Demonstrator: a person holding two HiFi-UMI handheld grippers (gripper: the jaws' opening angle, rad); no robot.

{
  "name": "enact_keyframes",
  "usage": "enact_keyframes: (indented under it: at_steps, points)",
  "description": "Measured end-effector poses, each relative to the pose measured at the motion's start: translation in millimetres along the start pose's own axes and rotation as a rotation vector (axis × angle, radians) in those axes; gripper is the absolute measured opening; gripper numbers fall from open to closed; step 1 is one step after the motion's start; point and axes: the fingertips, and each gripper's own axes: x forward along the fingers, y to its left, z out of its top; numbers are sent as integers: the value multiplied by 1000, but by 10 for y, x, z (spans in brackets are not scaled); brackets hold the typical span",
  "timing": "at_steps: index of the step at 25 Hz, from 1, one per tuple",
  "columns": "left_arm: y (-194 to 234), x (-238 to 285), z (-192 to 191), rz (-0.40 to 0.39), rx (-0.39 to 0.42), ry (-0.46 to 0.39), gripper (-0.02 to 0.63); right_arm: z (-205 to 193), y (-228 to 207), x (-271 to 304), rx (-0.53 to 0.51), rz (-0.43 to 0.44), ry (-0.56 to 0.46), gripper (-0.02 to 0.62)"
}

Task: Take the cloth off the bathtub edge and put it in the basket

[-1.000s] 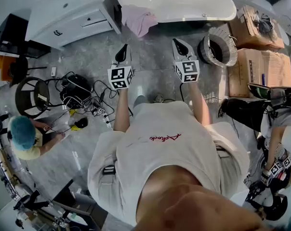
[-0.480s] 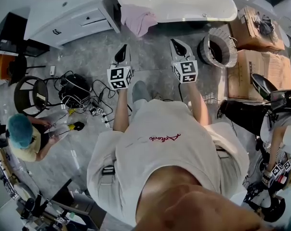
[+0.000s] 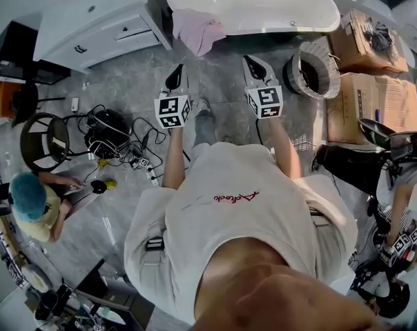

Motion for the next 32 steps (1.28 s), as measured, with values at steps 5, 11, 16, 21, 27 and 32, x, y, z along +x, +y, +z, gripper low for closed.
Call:
enact_keyframes:
  at_steps: [5, 11, 16, 21, 27, 32]
  points:
    - [112, 175, -74, -10, -16, 4, 0, -64, -31, 174, -3, -4, 11, 6]
    - [312, 525, -74, -23, -24, 10, 0, -69, -141, 523, -5, -14, 25, 6]
    - [525, 893, -52, -32, -37, 10, 0, -51, -260, 906, -10, -18, 33, 6]
    - [794, 1277, 83, -35, -38, -2, 0, 36, -429, 1326, -17, -31, 35, 6]
    - [1135, 1687, 279, -38, -39, -7, 0, 204, -578, 1825, -21, -46, 33, 6]
    - [1415, 2026, 504, -46, -26, -24, 0, 396, -720, 2244, -24, -72, 20, 6]
